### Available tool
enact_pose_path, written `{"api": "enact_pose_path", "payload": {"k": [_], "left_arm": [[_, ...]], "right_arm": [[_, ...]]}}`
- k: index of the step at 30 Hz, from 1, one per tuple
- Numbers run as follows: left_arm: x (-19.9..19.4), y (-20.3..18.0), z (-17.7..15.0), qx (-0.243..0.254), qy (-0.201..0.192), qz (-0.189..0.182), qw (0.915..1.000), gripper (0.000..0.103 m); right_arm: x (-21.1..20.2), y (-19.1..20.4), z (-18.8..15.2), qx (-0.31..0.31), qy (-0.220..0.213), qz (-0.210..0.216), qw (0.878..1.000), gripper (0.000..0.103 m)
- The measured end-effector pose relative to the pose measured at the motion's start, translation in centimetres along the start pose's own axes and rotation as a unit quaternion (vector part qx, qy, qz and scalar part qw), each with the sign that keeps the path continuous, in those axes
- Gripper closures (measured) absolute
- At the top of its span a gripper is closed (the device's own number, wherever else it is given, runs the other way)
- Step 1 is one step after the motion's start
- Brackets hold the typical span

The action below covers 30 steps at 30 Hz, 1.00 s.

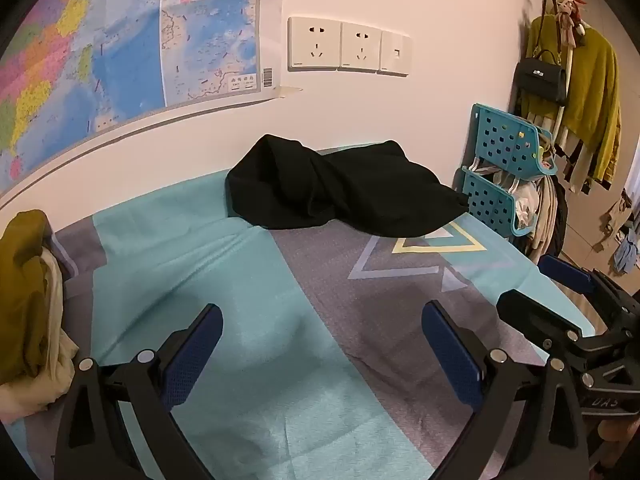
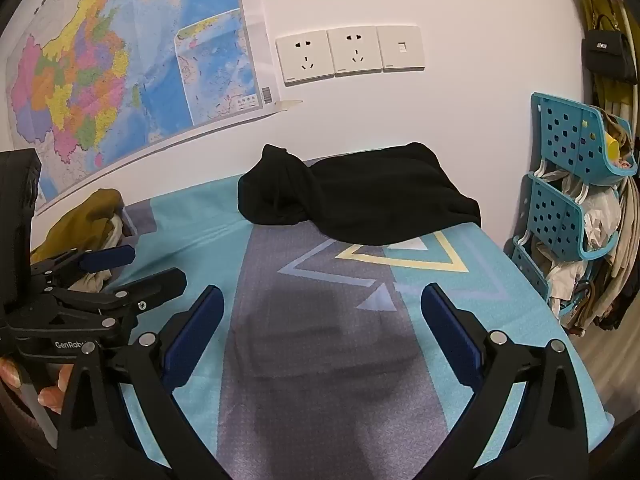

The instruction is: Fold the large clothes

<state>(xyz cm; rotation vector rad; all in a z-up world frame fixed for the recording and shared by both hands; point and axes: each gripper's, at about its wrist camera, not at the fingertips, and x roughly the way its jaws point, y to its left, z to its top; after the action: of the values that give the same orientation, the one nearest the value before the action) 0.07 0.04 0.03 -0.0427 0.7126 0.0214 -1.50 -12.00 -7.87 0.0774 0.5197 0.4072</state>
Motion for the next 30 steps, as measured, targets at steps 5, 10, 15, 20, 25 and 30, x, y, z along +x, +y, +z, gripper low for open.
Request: {"api": "enact_pose_path", "payload": {"k": [5, 10, 15, 20, 25, 30], "left_arm": [[-0.14, -0.08, 0.07, 0.005, -0.002, 0.004, 1.0000, 0.007], [0.03, -0.38, 0.26, 0.000, -0.004, 0.003, 1.0000, 0.007], [-0.17, 0.12, -0.05, -0.005, -0.008, -0.001, 1.0000, 0.007], [-0.17, 0.30, -0.01, -0.006, -0.008, -0.001, 0.9999, 0.007], [-0.15, 0.27, -0.12, -0.004, -0.008, -0.001, 1.0000, 0.007], [-0.13, 0.36, -0.14, -0.004, -0.007, 0.000, 1.0000, 0.007]], "right_arm": [[0.12, -0.15, 0.01, -0.001, 0.003, -0.001, 1.000, 0.006], [0.16, 0.01, -0.02, -0.004, 0.004, -0.005, 1.000, 0.006], [0.40, -0.13, 0.00, -0.003, 0.004, -0.005, 1.000, 0.006], [0.10, 0.03, 0.12, -0.006, 0.003, -0.006, 1.000, 0.006], [0.18, 0.22, 0.02, -0.005, 0.003, -0.006, 1.000, 0.006], [0.13, 0.20, -0.02, -0.005, 0.003, -0.005, 1.000, 0.006]]}}
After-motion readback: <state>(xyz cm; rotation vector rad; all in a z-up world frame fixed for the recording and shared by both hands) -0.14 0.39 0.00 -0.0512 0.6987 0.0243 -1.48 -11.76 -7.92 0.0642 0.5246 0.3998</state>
